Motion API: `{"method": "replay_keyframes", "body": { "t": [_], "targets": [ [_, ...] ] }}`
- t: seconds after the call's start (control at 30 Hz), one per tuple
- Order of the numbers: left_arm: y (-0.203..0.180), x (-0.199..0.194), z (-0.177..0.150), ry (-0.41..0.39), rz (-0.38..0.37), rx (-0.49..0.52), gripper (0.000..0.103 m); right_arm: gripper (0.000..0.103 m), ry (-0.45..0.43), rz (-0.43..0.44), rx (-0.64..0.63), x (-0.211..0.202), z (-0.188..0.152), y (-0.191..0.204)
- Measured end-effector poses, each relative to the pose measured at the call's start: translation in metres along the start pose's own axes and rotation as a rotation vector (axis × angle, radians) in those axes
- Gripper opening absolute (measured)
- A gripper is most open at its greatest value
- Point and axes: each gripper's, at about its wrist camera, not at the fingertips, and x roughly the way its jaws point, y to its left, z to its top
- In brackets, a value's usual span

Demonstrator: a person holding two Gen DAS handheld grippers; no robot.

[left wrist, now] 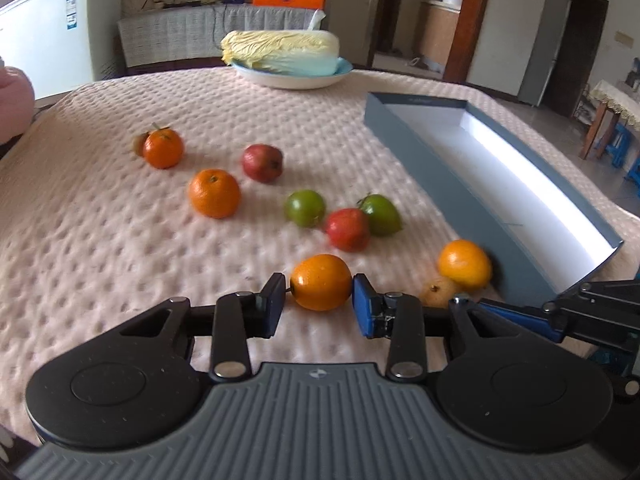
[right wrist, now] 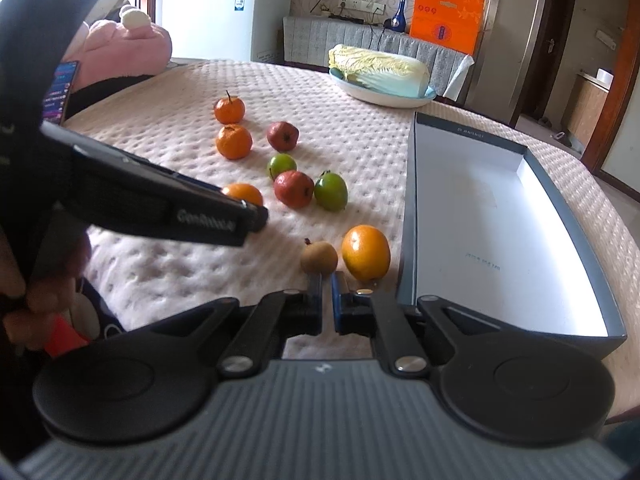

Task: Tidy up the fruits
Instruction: 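Carry the orange in left tool while right tool carries the brown fruit toward the gray box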

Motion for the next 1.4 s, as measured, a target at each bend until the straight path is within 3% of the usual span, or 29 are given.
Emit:
{"method": "replay_keyframes", "body": {
  "t": [0.23, 0.43, 0.47, 0.5, 0.57, 0.83, 0.87, 0.93, 1.4],
  "targets": [
    [0.002, 0.0, -0.001, 0.0, -0.004, 0.002, 0.042, 0.011, 0.014, -0.017, 0.036, 0.008, 0.0, -0.002],
    [0.007, -0.002, -0.001, 0.001, 0.008, -0.015, 0.042, 0.012, -0.005, 0.03, 0.035, 0.005, 0.001, 0.006],
    [0.008, -0.002, -0.001, 0.001, 0.009, -0.018, 0.042, 0.025, -0.01, 0.041, 0.031, 0.004, 0.001, 0.008],
    [0.009, -0.002, 0.0, 0.002, 0.006, -0.022, 0.042, 0.048, -0.014, 0.048, 0.024, 0.005, 0.001, 0.01],
    [0.01, -0.002, 0.0, 0.003, 0.004, -0.02, 0.042, 0.066, -0.038, 0.027, 0.017, 0.005, 0.002, 0.014],
    [0.012, -0.002, -0.001, 0.002, 0.005, -0.022, 0.043, 0.048, -0.02, 0.01, 0.017, 0.019, 0.01, 0.018],
    [0.013, -0.002, -0.001, 0.003, 0.001, -0.024, 0.043, 0.037, -0.021, 0.011, 0.015, 0.019, 0.009, 0.018],
    [0.013, -0.002, -0.001, 0.002, 0.002, -0.022, 0.042, 0.028, -0.017, 0.0, 0.011, 0.021, 0.009, 0.016],
    [0.01, -0.008, 0.006, -0.019, 0.027, -0.011, 0.042, 0.026, -0.063, 0.061, 0.015, -0.003, 0.019, 0.007]
  ]
}}
